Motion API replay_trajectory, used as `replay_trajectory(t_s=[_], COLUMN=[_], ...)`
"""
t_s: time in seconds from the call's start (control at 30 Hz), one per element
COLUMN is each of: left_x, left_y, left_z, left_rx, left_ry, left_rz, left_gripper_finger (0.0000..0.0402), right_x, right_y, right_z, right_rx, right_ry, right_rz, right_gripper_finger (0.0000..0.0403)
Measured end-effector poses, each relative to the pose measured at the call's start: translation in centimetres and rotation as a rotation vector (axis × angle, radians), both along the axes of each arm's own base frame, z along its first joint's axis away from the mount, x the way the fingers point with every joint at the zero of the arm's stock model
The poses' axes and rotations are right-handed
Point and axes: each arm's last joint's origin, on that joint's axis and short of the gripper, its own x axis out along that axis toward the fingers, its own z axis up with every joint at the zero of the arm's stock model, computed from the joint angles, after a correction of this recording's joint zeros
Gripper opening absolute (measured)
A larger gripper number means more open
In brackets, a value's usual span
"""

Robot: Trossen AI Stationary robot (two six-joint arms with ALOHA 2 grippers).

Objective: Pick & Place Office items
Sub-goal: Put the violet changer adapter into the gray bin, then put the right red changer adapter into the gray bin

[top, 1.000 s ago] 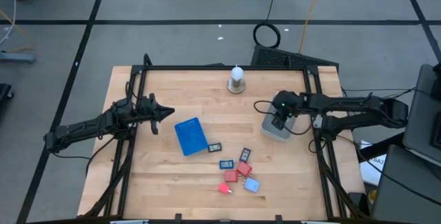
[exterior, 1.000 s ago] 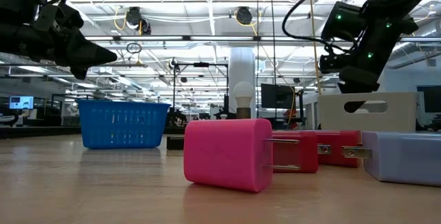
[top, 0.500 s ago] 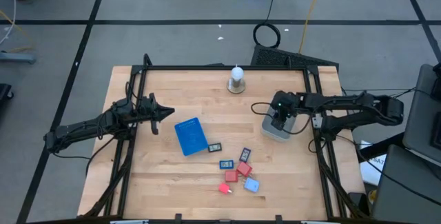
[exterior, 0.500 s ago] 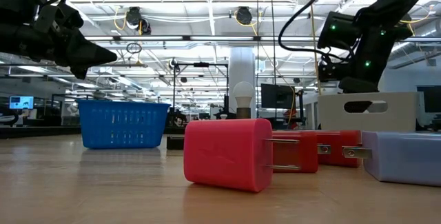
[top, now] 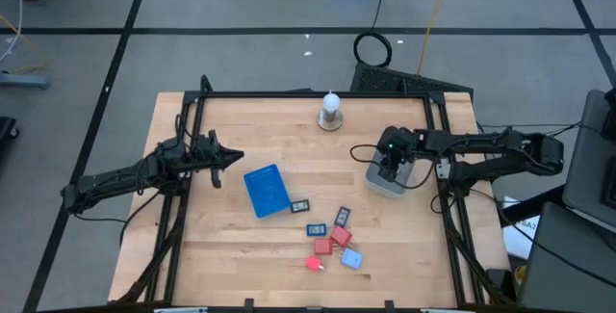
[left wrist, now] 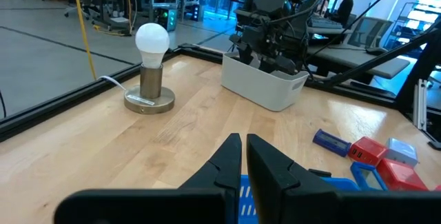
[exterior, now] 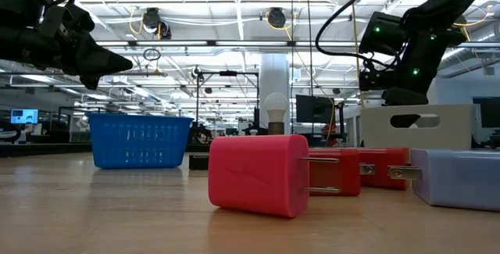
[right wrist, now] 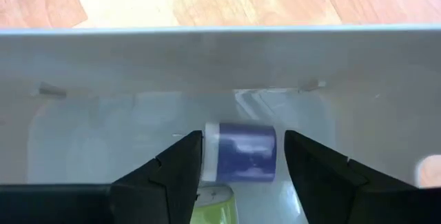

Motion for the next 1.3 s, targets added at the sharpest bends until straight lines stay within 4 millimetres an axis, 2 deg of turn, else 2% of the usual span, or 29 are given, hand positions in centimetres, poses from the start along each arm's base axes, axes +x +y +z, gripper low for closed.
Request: replay_trajectory(t_s=[0.2, 0.37, 0.5, 0.67, 0.87, 0.97, 1.1, 1.2, 1.3], left_x=[0.0, 0.0, 0.0, 0.0, 0.0, 0.0, 0.0, 0.0, 0.0], left_y=[0.0, 0.0, 0.0, 0.0, 0.0, 0.0, 0.0, 0.0, 0.0], left_z=[0.0, 0.0, 0.0, 0.0, 0.0, 0.0, 0.0, 0.0, 0.0], left_rx=[0.000, 0.000, -0.006, -0.006, -0.017, -0.025, -0.025, -0.022, -0.011], left_ry=[0.000, 0.000, -0.001, -0.001, -0.003, -0.005, -0.005, -0.004, -0.002], left_rz=[0.000, 0.000, 0.000, 0.000, 0.001, 0.001, 0.001, 0.001, 0.000], left_gripper_finger=[0.0024, 0.0024, 0.0024, 0.0024, 0.0024, 0.0024, 0.0024, 0.0024, 0.0024], right_x=[-0.5, -1.5, -2.9, -5.6, -8.7, -9.8, -11.0, -11.5, -11.2], right_y=[0.3, 0.6, 1.6, 3.6, 5.5, 6.2, 6.5, 6.7, 6.9], right_z=[1.3, 3.6, 6.4, 9.9, 12.2, 12.7, 12.7, 11.8, 9.5], right_rx=[-0.010, -0.071, -0.151, -0.185, -0.202, -0.185, -0.209, -0.228, -0.202], right_ry=[-0.068, -0.205, -0.394, -0.710, -0.975, -1.054, -1.110, -1.141, -1.095], right_rz=[0.014, 0.043, 0.131, 0.269, 0.382, 0.483, 0.506, 0.556, 0.647], right_gripper_finger=[0.0205, 0.0198, 0.0185, 0.0167, 0.0118, 0.0084, 0.0044, 0.0021, 0.0005])
